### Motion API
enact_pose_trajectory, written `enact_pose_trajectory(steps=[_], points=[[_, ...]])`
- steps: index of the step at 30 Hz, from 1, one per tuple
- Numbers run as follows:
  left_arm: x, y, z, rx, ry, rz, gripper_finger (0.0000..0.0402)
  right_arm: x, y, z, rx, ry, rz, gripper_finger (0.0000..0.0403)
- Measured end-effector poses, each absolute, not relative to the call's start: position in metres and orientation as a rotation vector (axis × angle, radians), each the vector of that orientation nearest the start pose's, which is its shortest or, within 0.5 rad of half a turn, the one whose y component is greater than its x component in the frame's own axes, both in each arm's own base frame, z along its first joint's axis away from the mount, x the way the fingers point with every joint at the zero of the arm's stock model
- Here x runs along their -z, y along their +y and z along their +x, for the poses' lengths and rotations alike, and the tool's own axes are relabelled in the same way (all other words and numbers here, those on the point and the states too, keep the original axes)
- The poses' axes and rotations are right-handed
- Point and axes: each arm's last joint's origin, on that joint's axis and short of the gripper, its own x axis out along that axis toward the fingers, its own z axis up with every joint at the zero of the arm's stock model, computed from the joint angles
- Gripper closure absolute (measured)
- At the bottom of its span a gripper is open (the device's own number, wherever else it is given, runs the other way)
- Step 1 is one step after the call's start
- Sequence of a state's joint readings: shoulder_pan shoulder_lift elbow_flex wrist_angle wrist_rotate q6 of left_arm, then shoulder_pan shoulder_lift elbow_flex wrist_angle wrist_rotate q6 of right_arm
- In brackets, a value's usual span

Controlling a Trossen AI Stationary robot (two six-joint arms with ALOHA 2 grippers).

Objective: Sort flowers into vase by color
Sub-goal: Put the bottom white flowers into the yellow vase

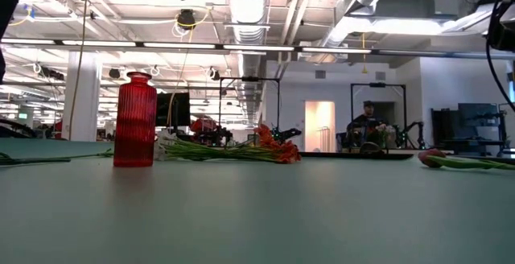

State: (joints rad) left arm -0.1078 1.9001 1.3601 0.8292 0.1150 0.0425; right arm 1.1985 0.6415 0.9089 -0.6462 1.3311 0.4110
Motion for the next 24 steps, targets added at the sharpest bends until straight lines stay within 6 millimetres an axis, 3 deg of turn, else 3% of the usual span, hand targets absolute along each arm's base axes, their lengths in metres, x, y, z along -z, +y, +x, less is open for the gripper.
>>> enact_pose_trajectory(steps=[3, 11, 16, 24], points=[[-0.318, -0.051, 0.445, 0.209, -0.338, 0.043, 0.0401, -0.356, 0.080, 0.063, 0.161, 0.088, 0.042, 0.0210], [-0.312, -0.050, 0.492, 0.231, -0.268, 0.036, 0.0401, -0.354, 0.084, 0.066, 0.102, 0.126, 0.034, 0.0210], [-0.318, -0.046, 0.496, 0.263, -0.276, 0.028, 0.0401, -0.351, 0.091, 0.068, 0.021, 0.170, -0.008, 0.0210], [-0.315, -0.048, 0.497, 0.278, -0.259, 0.032, 0.0401, -0.347, 0.101, 0.075, 0.038, 0.183, -0.085, 0.0210]])
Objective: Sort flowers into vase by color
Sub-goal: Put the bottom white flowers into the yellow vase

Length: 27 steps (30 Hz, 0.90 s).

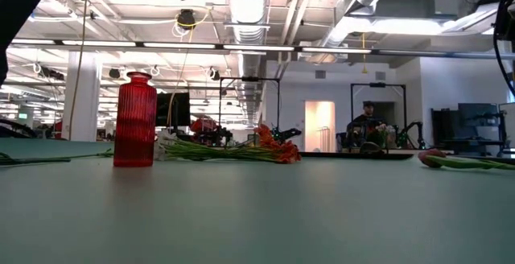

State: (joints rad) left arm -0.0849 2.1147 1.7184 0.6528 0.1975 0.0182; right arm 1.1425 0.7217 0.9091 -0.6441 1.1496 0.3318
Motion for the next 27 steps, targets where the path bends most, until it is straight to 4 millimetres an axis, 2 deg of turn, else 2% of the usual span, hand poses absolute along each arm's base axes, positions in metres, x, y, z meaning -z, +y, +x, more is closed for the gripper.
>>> enact_pose_trajectory(steps=[5, 16, 27], points=[[-0.314, -0.047, 0.497, 0.273, -0.253, 0.037, 0.0401, -0.349, 0.105, 0.083, 0.050, 0.177, -0.109, 0.0195], [-0.313, -0.047, 0.497, 0.255, -0.248, 0.059, 0.0401, -0.362, 0.105, 0.102, 0.104, 0.114, -0.134, 0.0119], [-0.314, -0.046, 0.497, 0.228, -0.253, 0.069, 0.0401, -0.367, 0.099, 0.113, 0.125, 0.096, -0.095, 0.0117]])
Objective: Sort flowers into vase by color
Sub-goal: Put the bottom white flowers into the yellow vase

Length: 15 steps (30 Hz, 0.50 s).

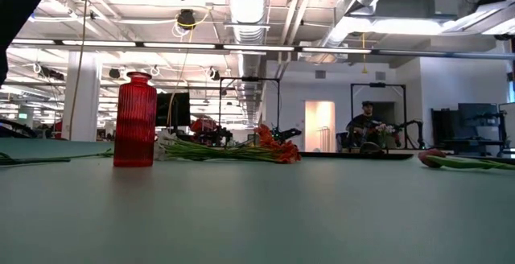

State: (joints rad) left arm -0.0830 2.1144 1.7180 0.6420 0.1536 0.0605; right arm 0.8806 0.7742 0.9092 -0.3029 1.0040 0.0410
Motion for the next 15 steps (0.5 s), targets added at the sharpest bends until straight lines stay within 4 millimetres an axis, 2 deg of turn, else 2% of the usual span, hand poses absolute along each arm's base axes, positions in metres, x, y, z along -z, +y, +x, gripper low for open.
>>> enact_pose_trajectory(steps=[9, 12, 15], points=[[-0.3135, -0.0457, 0.4971, 0.224, -0.252, 0.068, 0.0401, -0.3672, 0.0954, 0.1170, 0.126, 0.095, -0.074, 0.0126], [-0.3135, -0.0456, 0.4971, 0.221, -0.252, 0.068, 0.0401, -0.3673, 0.0955, 0.1170, 0.126, 0.094, -0.072, 0.0148], [-0.3134, -0.0448, 0.4973, 0.194, -0.250, 0.065, 0.0401, -0.3677, 0.0955, 0.1170, 0.125, 0.091, -0.068, 0.0187]])
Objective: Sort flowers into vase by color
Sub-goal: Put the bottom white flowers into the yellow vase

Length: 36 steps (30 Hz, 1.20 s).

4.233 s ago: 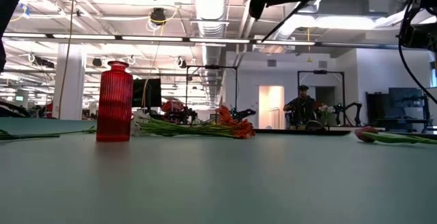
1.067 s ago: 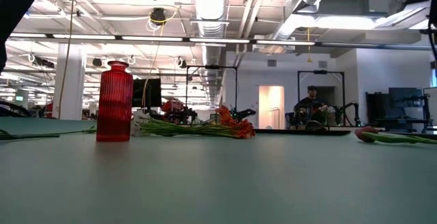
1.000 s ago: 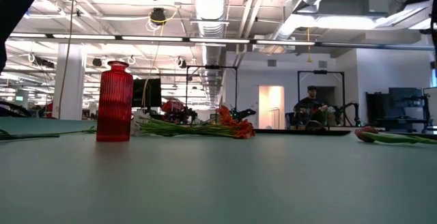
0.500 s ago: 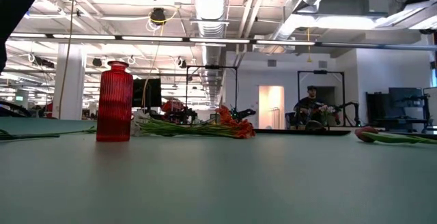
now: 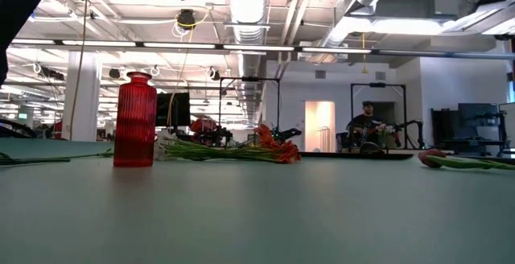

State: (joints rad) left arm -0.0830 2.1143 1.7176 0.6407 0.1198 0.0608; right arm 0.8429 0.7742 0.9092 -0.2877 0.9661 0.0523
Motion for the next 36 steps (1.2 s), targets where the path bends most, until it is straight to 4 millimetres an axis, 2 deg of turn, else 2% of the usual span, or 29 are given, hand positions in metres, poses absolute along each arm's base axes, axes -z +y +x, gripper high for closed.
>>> enact_pose_trajectory(steps=[5, 10, 17, 21, 27, 31, 36], points=[[-0.313, -0.044, 0.497, 0.184, -0.250, 0.096, 0.0392, -0.369, 0.096, 0.117, 0.121, 0.081, -0.055, 0.0279], [-0.310, -0.044, 0.498, 0.167, -0.217, 0.127, 0.0319, -0.370, 0.096, 0.117, 0.120, 0.078, -0.048, 0.0367], [-0.310, -0.043, 0.494, 0.142, -0.106, 0.131, 0.0180, -0.373, 0.096, 0.106, 0.060, 0.059, -0.026, 0.0368], [-0.321, -0.042, 0.484, 0.149, -0.014, 0.135, 0.0127, -0.374, 0.093, 0.093, -0.002, 0.060, 0.037, 0.0355], [-0.341, -0.041, 0.466, 0.175, 0.060, 0.177, 0.0105, -0.361, 0.088, 0.073, -0.102, 0.160, 0.042, 0.0368], [-0.342, -0.041, 0.463, 0.178, 0.090, 0.174, 0.0106, -0.352, 0.088, 0.065, -0.169, 0.239, 0.105, 0.0368], [-0.339, -0.041, 0.463, 0.180, 0.113, 0.162, 0.0106, -0.344, 0.099, 0.060, -0.336, 0.382, 0.216, 0.0361]])
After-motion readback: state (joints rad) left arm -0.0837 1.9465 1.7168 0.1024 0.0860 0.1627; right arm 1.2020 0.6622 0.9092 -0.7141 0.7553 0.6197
